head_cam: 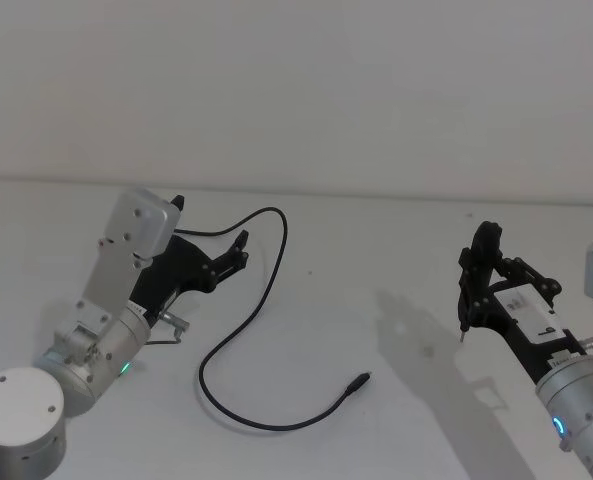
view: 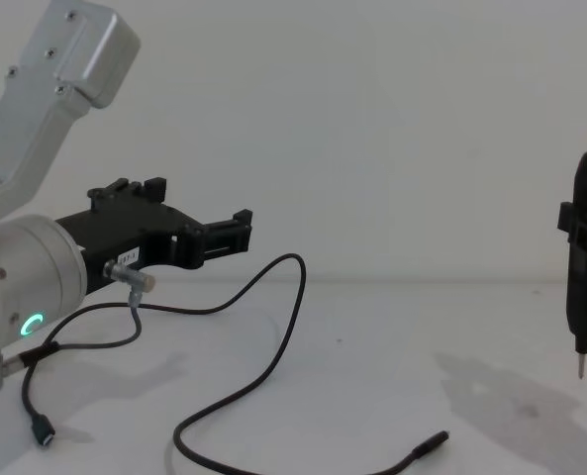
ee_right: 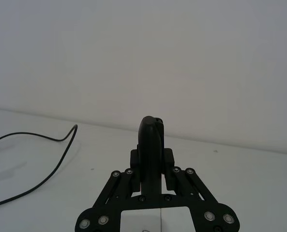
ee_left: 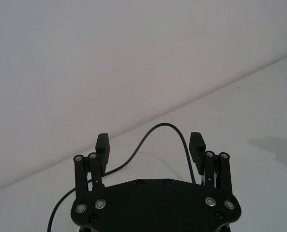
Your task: Pick up the data cable with the one hand.
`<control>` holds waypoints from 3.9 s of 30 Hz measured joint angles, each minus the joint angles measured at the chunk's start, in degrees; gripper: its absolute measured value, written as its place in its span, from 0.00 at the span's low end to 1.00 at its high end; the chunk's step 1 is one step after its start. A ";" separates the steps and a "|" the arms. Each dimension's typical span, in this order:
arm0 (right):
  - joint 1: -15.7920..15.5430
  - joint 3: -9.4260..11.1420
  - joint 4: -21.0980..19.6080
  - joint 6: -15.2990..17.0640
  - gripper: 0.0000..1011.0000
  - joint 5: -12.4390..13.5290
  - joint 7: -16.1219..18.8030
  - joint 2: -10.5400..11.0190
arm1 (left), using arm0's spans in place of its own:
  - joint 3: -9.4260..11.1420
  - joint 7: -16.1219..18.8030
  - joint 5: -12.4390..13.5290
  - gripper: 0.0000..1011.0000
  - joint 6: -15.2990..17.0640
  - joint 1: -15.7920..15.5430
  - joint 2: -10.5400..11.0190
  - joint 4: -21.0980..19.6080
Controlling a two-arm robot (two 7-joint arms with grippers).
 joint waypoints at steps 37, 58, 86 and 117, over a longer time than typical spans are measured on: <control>0.00 0.00 -0.01 0.01 0.27 0.01 0.01 0.00 | -0.03 -0.12 -0.03 0.99 0.34 0.16 0.04 -0.37; 0.00 0.00 0.00 0.01 0.27 0.01 0.01 0.00 | 0.01 -14.64 -4.17 0.99 3.09 -0.13 7.95 -5.26; 0.00 0.00 0.00 0.01 0.27 0.01 0.01 0.00 | 1.48 -42.01 -12.97 0.99 10.18 -5.08 22.46 -11.20; 0.00 0.00 0.00 0.01 0.27 0.01 0.01 0.00 | 7.66 -38.16 -4.23 0.99 11.87 -4.32 22.71 -13.47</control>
